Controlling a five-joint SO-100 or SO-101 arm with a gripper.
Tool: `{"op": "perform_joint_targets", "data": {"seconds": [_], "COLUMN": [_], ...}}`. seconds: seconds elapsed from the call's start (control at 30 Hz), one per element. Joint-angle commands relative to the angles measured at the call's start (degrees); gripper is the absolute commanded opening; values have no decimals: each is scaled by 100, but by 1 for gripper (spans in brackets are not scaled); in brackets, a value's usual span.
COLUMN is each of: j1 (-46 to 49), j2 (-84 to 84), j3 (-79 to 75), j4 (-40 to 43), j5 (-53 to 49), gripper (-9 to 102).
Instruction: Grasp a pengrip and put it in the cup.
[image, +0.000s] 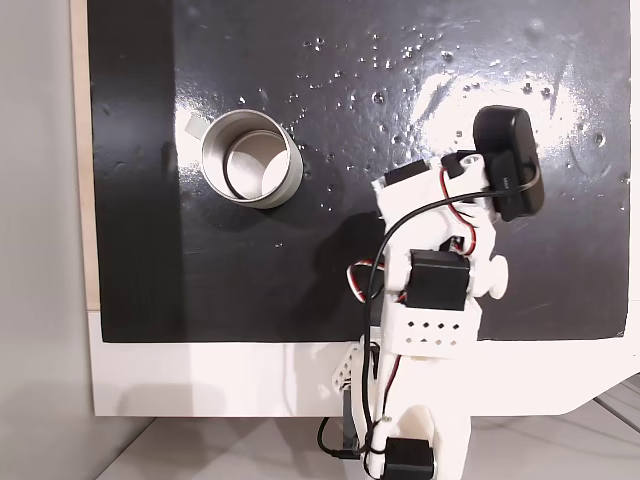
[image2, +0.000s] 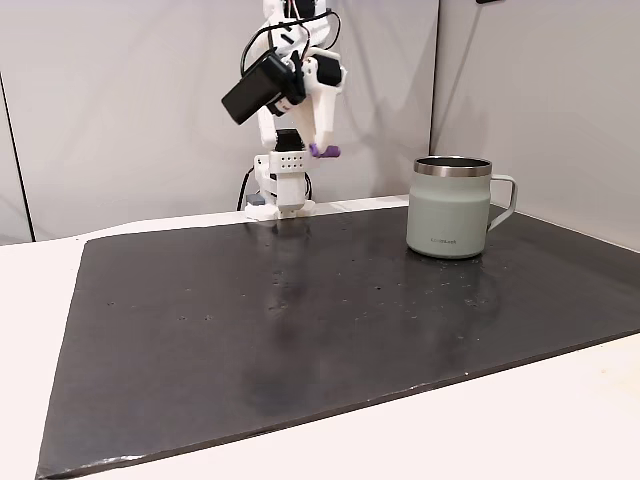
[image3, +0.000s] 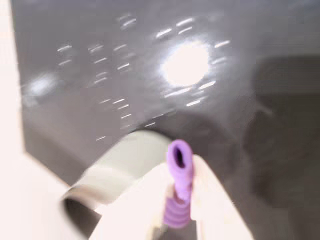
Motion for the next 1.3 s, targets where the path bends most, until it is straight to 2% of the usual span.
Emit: {"op": "perform_joint_targets", "data": {"seconds": [0.0,0.23,0.43,0.8,0.87,0.93,1.0,1.27], "j1": [-817,-1942,-2733,-3155,-3138,-3111,-3094,-3067], "j2": [105,-624,-1011,-1503,-1503,-1503,-1494,-1397], "j3": [-554,-870,-1081,-1626,-1608,-1591,-1582,-1600], "j4": [-325,-914,-1521,-1441,-1415,-1318,-1222,-1081], "j5": [633,1564,1846,2118,2065,2065,2092,2039], "gripper": [0,0,0,0,5,20,26,29]}}
